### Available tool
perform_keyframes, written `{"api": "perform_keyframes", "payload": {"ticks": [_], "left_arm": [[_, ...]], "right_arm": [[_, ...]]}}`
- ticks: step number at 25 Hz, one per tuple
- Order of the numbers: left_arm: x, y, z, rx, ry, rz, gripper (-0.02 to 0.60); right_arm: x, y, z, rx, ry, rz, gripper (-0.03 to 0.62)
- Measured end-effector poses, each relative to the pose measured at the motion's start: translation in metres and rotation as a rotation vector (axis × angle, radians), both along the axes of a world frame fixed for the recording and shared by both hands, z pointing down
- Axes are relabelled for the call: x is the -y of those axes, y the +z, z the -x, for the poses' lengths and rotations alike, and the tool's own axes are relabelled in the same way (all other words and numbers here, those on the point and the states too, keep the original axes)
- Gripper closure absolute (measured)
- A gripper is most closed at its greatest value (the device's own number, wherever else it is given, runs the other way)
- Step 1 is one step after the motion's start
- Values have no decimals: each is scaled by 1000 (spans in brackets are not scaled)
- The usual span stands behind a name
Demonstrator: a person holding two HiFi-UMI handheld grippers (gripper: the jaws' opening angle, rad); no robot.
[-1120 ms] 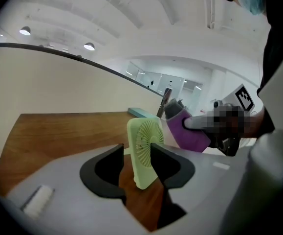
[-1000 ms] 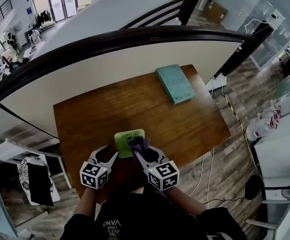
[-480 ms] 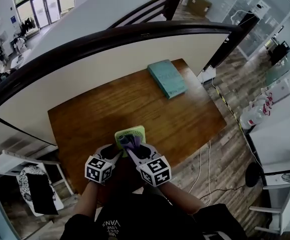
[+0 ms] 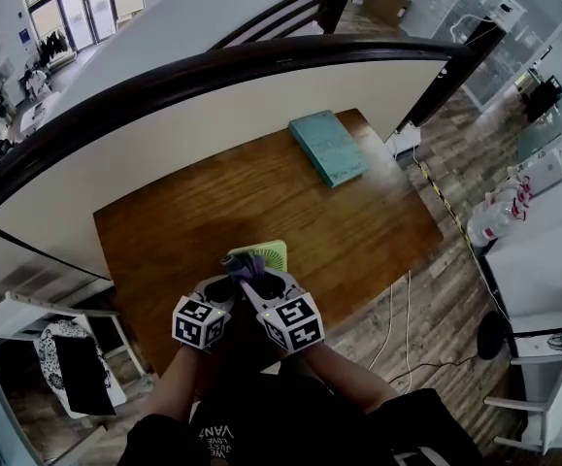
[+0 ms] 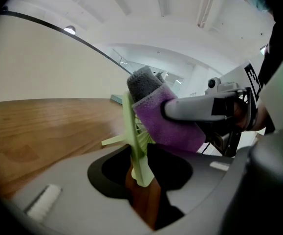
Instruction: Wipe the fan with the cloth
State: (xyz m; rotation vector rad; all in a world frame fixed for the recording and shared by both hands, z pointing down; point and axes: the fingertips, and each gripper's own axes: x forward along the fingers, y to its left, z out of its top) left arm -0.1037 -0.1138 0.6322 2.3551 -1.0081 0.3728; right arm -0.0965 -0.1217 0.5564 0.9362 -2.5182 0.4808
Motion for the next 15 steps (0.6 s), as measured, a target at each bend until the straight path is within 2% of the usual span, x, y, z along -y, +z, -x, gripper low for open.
{"api": "perform_keyframes", "payload": {"ticks": [10,15], "left_arm": [[2,0,1,-2,0,9,469],[0,0,1,-12,4,14,472]], "right_arm": [[10,5,-9,5,21,19,484],[16,5,-37,9,91,21,483]]}}
